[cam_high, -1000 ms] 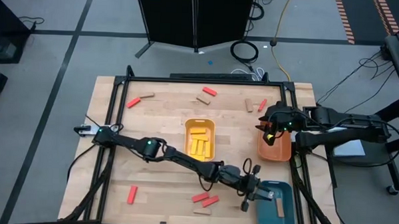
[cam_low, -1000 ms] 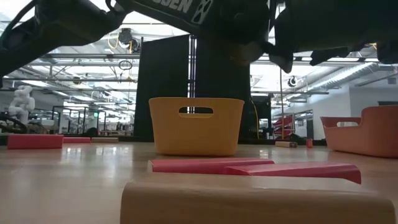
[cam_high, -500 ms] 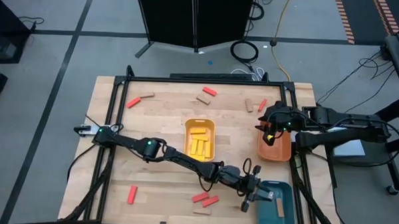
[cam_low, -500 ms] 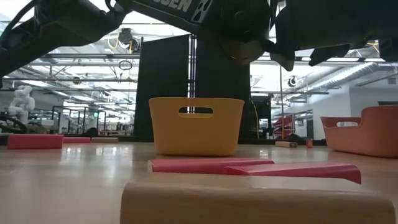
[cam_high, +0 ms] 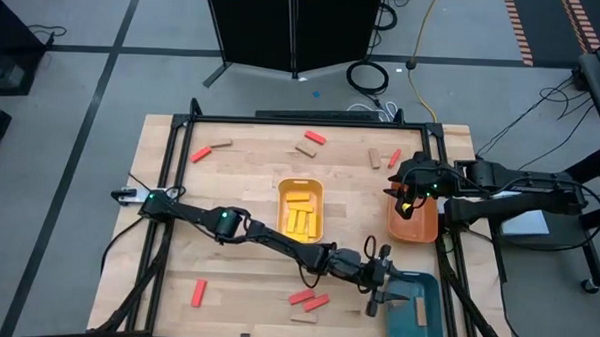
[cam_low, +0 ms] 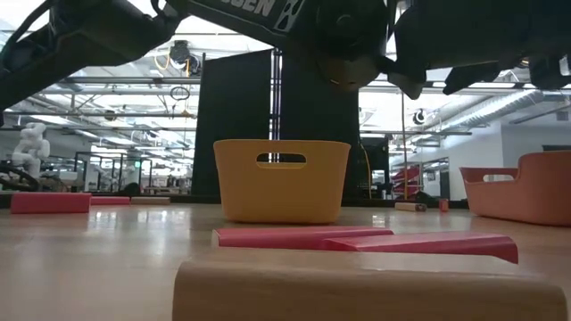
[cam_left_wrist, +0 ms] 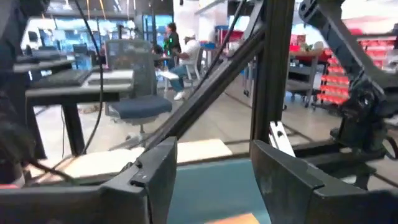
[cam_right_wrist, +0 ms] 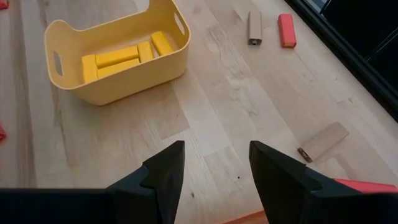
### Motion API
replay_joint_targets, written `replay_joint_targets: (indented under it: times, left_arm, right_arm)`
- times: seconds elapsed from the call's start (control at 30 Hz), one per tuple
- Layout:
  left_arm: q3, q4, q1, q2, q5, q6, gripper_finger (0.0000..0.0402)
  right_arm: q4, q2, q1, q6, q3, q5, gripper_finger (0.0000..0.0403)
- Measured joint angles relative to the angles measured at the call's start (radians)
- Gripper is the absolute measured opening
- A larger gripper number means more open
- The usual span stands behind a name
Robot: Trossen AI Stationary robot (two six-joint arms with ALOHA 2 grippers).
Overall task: Sort blocks
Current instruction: Put the brown wooden block into the blue bin
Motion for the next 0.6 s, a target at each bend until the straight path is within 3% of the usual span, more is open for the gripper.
replay_joint_targets:
  times: [0.17,0.3,0.6]
  left_arm:
    - [0.000,-0.103,0.007,-0.042,0.074,0.003,0.0203]
    - [0.000,-0.312,0.032,-0.121,0.170,0.013,0.0203]
    - [0.000,-0.875,0.103,-0.324,0.161,0.250,0.0203]
  right_arm:
    - [-0.001,0.000,0.000,0.000,0.000,0.000,0.0173]
    - [-0.002,0.000,0.000,0.000,0.000,-0.002,0.0173]
    - [-0.018,-0.001,0.000,-0.015,0.000,-0.005,0.0173]
